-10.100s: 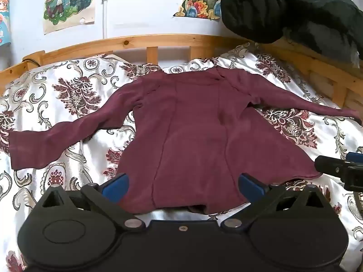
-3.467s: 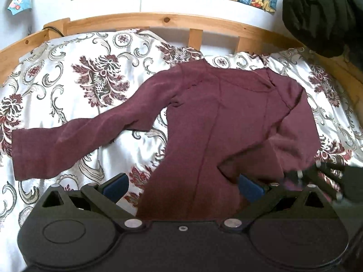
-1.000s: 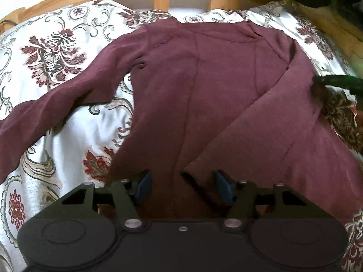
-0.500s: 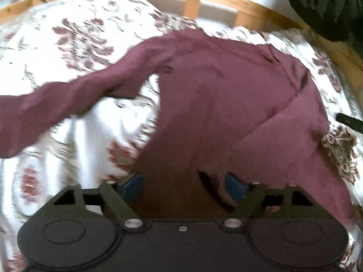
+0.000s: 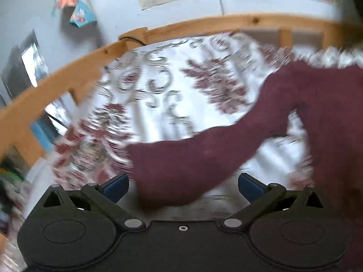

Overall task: Fold small clothes
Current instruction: 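Reach the left gripper to the other sleeve cuff and grasp it, then fold the held sleeve across the shirt body with the left gripper and release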

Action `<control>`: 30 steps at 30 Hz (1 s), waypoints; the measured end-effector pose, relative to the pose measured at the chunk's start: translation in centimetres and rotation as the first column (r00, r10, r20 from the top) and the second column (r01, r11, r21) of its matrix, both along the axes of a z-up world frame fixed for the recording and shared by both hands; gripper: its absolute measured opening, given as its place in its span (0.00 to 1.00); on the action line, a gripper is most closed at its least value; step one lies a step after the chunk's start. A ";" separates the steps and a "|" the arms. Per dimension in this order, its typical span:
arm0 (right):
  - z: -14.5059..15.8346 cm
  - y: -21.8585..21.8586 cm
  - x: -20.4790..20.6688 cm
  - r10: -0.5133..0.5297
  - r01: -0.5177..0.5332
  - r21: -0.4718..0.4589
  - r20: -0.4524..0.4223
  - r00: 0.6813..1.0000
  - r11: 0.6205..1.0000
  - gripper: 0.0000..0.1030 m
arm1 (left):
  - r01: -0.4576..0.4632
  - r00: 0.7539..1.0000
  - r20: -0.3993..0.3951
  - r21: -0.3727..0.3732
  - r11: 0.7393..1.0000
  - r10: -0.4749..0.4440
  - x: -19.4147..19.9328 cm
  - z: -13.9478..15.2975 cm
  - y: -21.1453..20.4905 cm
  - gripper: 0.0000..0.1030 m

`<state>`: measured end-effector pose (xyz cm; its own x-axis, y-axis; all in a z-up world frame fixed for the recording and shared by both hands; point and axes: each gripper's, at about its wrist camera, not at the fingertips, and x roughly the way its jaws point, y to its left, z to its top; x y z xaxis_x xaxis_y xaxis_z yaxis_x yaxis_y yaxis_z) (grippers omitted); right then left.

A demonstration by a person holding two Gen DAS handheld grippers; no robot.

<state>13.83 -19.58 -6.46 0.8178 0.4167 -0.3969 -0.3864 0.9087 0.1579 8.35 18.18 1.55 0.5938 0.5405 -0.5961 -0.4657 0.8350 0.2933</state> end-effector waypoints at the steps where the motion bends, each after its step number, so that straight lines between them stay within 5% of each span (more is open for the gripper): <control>1: -0.1 -0.1 0.2 -0.001 0.001 0.012 -0.009 1.000 1.000 1.00 | -0.013 1.000 -0.004 0.017 1.000 0.013 0.1 -0.1 0.6 0.98; 5: -1.0 -0.7 0.7 -0.014 0.018 0.065 -0.059 0.998 0.998 1.00 | -0.049 0.999 0.003 -0.060 0.997 0.049 0.7 -0.9 3.4 0.83; 9: -2.1 -1.3 1.4 -0.021 0.030 0.079 -0.103 0.994 0.996 1.00 | -0.052 0.997 -0.054 -0.024 0.998 0.050 2.5 -1.7 4.5 0.77; 12: -2.7 -1.8 1.8 -0.022 0.034 0.098 -0.117 0.993 0.995 1.00 | -0.067 0.996 -0.067 -0.019 0.998 0.066 2.9 -1.8 4.9 0.48; 14: -2.9 -2.0 2.0 -0.025 0.038 0.106 -0.124 0.992 0.994 1.00 | -0.084 0.996 -0.034 -0.053 0.995 0.082 2.7 -1.5 5.4 0.10; 22: -3.1 -2.8 2.5 -0.037 0.056 0.137 -0.135 0.990 0.989 1.00 | -0.097 0.971 0.206 -0.124 0.988 0.121 -0.4 3.9 4.6 0.08; 24: -3.0 -2.8 2.5 -0.036 0.055 0.141 -0.135 0.990 0.989 1.00 | -0.117 0.960 0.219 -0.250 0.961 0.174 -0.6 4.8 5.7 0.08; 27: -2.8 -2.7 2.4 -0.027 0.046 0.142 -0.131 0.991 0.989 1.00 | -0.165 0.915 0.254 -0.473 0.865 0.314 -1.6 5.5 7.3 0.08; 30: -2.5 -2.6 2.1 -0.025 0.042 0.143 -0.119 0.993 0.989 1.00 | -0.205 0.893 0.217 -0.584 0.786 0.395 -2.6 5.5 7.6 0.08</control>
